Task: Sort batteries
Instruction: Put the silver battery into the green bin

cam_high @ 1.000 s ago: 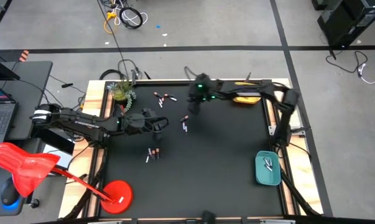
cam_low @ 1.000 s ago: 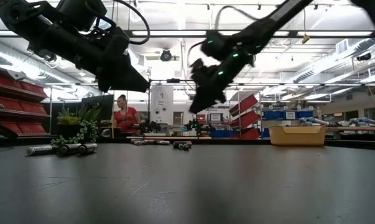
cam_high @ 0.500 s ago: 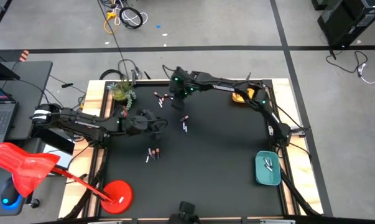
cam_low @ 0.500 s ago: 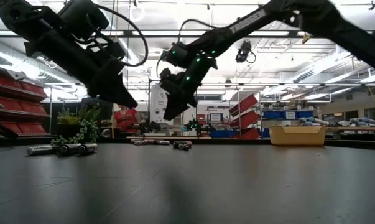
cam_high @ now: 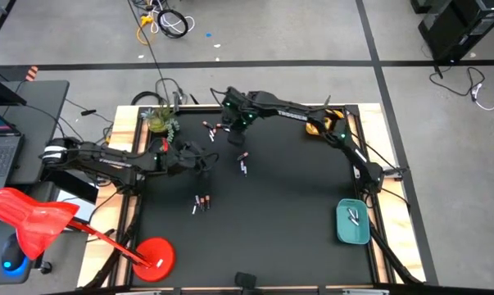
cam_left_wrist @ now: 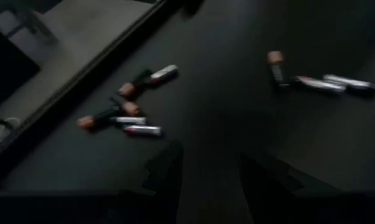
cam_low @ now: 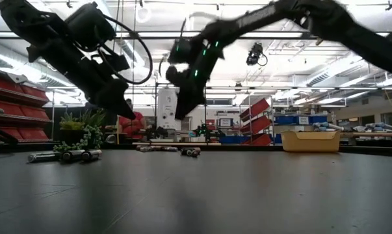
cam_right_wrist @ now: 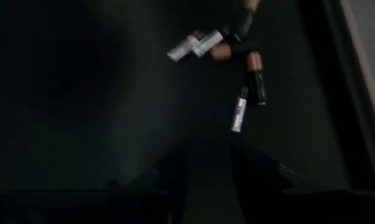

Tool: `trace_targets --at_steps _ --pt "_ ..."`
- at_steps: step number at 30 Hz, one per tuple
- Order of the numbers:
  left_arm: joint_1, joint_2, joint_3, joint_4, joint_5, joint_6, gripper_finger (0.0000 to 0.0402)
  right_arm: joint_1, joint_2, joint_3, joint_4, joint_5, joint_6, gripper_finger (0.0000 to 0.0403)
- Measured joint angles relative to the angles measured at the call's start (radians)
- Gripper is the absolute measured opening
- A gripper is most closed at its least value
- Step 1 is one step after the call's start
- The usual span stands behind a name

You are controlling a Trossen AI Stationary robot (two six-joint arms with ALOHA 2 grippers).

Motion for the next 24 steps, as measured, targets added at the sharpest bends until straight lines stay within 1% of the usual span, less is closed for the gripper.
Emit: trace_targets --at_steps 2,5,7,10,13,15,18,22,24 --pt "0.055 0.0 0.0 0.003 0.036 0.019 0.0156 0.017 -0.059 -0.048 0.012 0.034 -0.005 0.012" --pt "0.153 0.013 0.0 0.02 0.156 0.025 0.0156 0.037 -0.153 -0.195 0.093 0.077 0.001 0.0115" --pt "0.21 0.033 0.001 0.039 0.221 0.026 0.0156 0.046 -0.232 -0.349 0.201 0.079 0.014 0.0112" --pt "0.26 0.096 0.04 0.042 0.271 0.062 0.0156 0.054 -0.375 -0.615 0.429 0.088 0.043 0.0109" --pt "0.265 0.189 0.114 0.018 0.286 0.182 0.0156 0.056 -0.501 -0.869 0.626 0.099 0.085 0.0105" --pt "0.264 0.258 0.177 -0.012 0.288 0.283 0.0156 0.055 -0.574 -1.0 0.726 0.101 0.114 0.0104" --pt "0.271 0.362 0.291 -0.055 0.277 0.391 0.0156 0.056 -0.686 -1.134 0.836 0.102 0.146 0.0103" --pt "0.286 0.482 0.448 -0.214 0.271 0.503 0.0156 0.085 -0.783 -1.285 0.9 0.123 0.167 0.0103" --pt "0.291 0.53 0.513 -0.278 0.271 0.579 0.0156 0.101 -0.833 -1.347 0.979 0.124 0.167 0.0103"
